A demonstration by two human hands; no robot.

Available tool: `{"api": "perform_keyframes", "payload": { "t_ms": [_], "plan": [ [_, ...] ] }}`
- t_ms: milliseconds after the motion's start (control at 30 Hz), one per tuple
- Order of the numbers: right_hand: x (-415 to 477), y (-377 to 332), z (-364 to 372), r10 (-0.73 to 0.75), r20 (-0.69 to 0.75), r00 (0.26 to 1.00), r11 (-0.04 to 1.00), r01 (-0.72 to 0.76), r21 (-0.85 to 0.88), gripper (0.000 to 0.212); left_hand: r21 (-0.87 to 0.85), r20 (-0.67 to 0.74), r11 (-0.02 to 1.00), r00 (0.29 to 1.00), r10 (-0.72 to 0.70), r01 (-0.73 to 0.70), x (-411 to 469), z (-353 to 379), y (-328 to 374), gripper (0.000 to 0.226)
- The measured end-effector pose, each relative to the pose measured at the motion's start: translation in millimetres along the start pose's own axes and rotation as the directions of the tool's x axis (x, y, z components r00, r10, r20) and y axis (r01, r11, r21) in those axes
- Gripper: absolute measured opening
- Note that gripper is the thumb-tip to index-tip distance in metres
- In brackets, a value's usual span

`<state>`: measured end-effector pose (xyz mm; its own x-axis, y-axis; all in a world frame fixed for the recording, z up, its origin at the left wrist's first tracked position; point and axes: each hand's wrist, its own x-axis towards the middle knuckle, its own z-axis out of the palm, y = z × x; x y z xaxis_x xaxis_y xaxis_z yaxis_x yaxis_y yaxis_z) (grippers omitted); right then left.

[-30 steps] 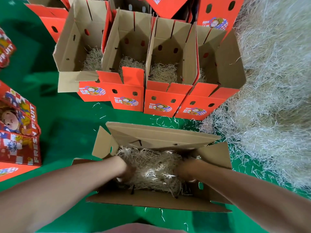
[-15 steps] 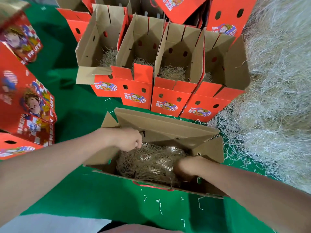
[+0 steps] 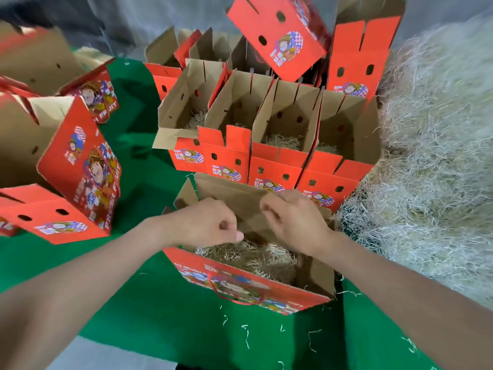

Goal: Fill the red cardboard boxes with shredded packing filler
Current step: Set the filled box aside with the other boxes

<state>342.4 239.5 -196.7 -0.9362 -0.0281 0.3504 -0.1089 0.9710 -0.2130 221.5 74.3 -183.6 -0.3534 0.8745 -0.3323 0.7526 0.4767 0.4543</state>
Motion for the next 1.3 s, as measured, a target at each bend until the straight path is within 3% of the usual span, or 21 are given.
{"api": "perform_keyframes", "payload": {
  "t_ms": [33,67,133,167,233,267,333,400,500,567,600,667,700,733,767,800,833,933,1033,1167,1300],
  "plan": [
    [1.9,3.9,-4.3,-0.005,-0.156,0.988,0.999,-0.003,-0.050,0.019,0.000,0.042,0.999,0.999,0.035,-0.035,-3.4,4.8,7.4,0.030],
    [4.8,8.9,-7.5,0.022,-0.202,0.979,0.991,-0.048,-0.124,0.029,-0.004,0.063,0.998,0.996,0.058,-0.058,-5.2,9.0,13.4,0.032],
    [8.4,24.1,-11.1,0.215,0.027,0.976,0.953,-0.204,-0.223,0.047,-0.001,0.057,0.998,0.997,0.056,-0.056,-5.9,15.6,20.7,0.040],
    [7.7,30.8,-11.4,0.326,0.208,0.922,0.926,-0.268,-0.266,0.044,0.004,0.037,0.999,0.999,0.040,-0.040,-6.0,17.6,21.8,0.042],
    [3.5,41.9,-9.0,0.425,0.448,0.787,0.899,-0.307,-0.314,0.018,0.006,-0.025,1.000,1.000,-0.008,0.008,-8.8,19.6,20.1,0.040],
    [2.5,45.0,-8.4,0.429,0.469,0.772,0.901,-0.326,-0.287,0.004,0.010,-0.056,1.000,0.998,-0.028,0.029,-11.9,20.3,17.6,0.039],
    [7.0,47.7,-8.8,0.424,0.446,0.788,0.906,-0.366,-0.213,0.016,0.038,-0.129,0.996,0.989,-0.073,0.078,-21.2,18.8,10.6,0.035],
    [19.3,44.3,-6.8,0.401,0.432,0.808,0.916,-0.366,-0.164,0.015,0.080,-0.218,0.983,0.965,-0.144,0.165,-31.4,13.2,0.3,0.029],
    [45.2,31.6,-0.2,0.374,0.419,0.827,0.925,-0.364,-0.108,0.022,0.069,-0.409,0.934,0.864,-0.293,0.350,-45.2,3.3,-18.5,0.021],
    [62.2,19.8,5.3,0.310,0.450,0.838,0.929,-0.367,0.042,0.018,0.009,-0.536,0.853,0.723,-0.436,0.522,-51.8,6.6,-30.5,0.040],
    [70.0,15.4,8.0,0.274,0.492,0.827,0.923,-0.369,0.107,0.016,-0.105,-0.569,0.823,0.645,-0.510,0.558,-53.6,11.1,-35.4,0.056],
    [79.4,9.7,10.0,0.243,0.655,0.715,0.899,-0.420,0.125,0.056,-0.484,-0.515,0.744,0.536,-0.668,0.461,-54.6,18.3,-39.6,0.081],
    [81.8,10.5,11.4,0.254,0.751,0.609,0.870,-0.483,0.098,0.072,-0.704,-0.399,0.626,0.542,-0.739,0.335,-53.2,20.2,-40.5,0.087],
    [83.3,11.2,11.6,0.253,0.810,0.529,0.849,-0.523,0.077,0.080,-0.868,-0.254,0.447,0.580,-0.774,0.217,-50.4,21.7,-40.6,0.086],
    [83.9,10.9,10.9,0.242,0.835,0.494,0.847,-0.528,0.067,0.080,-0.950,-0.114,0.271,0.632,-0.767,0.158,-48.3,22.7,-38.6,0.081],
    [84.7,10.9,11.8,0.230,0.827,0.514,0.873,-0.485,0.059,0.077,-0.971,-0.025,0.177,0.675,-0.738,0.158,-47.4,22.4,-34.6,0.070],
    [85.8,8.7,12.4,0.224,0.789,0.572,0.910,-0.414,0.041,0.072,-0.971,0.004,0.161,0.688,-0.726,0.176,-46.6,21.8,-32.6,0.061],
    [89.0,1.9,13.3,0.198,0.657,0.727,0.956,-0.292,0.036,0.065,-0.954,-0.059,0.235,0.652,-0.756,0.186,-47.1,16.6,-35.2,0.057],
    [100.9,-7.1,-0.8,0.182,0.642,0.745,0.926,-0.349,0.143,0.065,-0.882,-0.229,0.420,0.586,-0.777,0.212,-65.7,-11.0,-34.0,0.042],
    [126.5,-28.8,-37.6,0.160,0.672,0.723,0.745,-0.536,0.398,0.063,-0.744,-0.475,0.627,0.477,-0.739,0.230,-101.7,-66.6,-28.7,0.013],
    [153.9,-53.4,-61.7,0.167,0.573,0.802,0.599,-0.544,0.587,0.060,-0.618,-0.663,0.766,0.407,-0.628,0.176,-132.5,-121.5,-21.3,0.021]
  ]
}}
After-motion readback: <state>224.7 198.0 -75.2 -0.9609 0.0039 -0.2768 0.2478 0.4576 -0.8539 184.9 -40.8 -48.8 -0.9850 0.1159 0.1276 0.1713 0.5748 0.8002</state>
